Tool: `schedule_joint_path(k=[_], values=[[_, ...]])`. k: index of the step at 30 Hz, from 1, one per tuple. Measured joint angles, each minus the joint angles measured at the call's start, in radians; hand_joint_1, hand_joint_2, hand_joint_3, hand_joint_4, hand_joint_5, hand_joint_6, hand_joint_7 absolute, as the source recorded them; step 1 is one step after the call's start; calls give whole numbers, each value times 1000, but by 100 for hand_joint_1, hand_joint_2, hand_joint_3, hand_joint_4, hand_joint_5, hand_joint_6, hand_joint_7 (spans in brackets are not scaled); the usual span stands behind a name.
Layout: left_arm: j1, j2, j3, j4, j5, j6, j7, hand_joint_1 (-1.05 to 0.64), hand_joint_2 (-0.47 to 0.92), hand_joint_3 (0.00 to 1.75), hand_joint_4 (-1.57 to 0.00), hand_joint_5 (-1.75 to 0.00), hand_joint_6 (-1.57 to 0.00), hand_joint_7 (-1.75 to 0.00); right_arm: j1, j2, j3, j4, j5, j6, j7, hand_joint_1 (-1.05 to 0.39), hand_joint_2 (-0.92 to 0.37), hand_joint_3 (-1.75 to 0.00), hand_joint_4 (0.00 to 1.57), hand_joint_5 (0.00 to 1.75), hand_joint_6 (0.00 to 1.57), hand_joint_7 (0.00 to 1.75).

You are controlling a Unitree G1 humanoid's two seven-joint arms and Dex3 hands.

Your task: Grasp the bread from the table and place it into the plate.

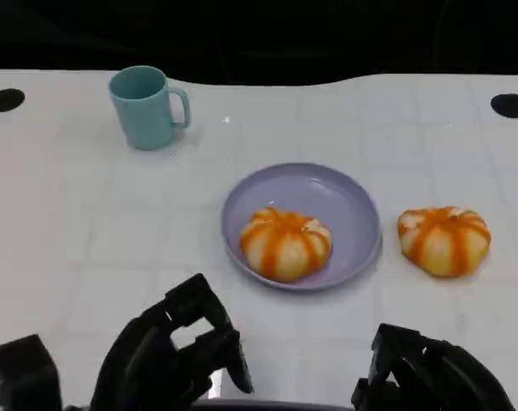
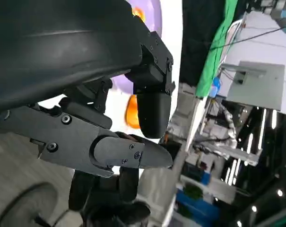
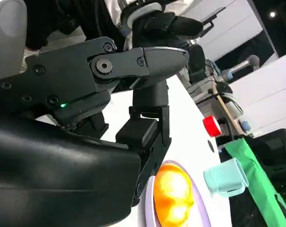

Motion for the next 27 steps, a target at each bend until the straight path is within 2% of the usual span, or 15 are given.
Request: schedule_joint_path(k=[18,27], values=[[-5,-2,38,84,-59,40,-143,-57,92,15,-84,-175,-56,-175,-3,0,-25,7,0,-3,1,-71,-92,-24,88,161,77,138],[-24,-2,51,94,-58,47,-145,-58,92,14,-84,-175,-57,-175,-7,0,-29,12,0,-5,2,-71,-92,-23,88,161,77,138]])
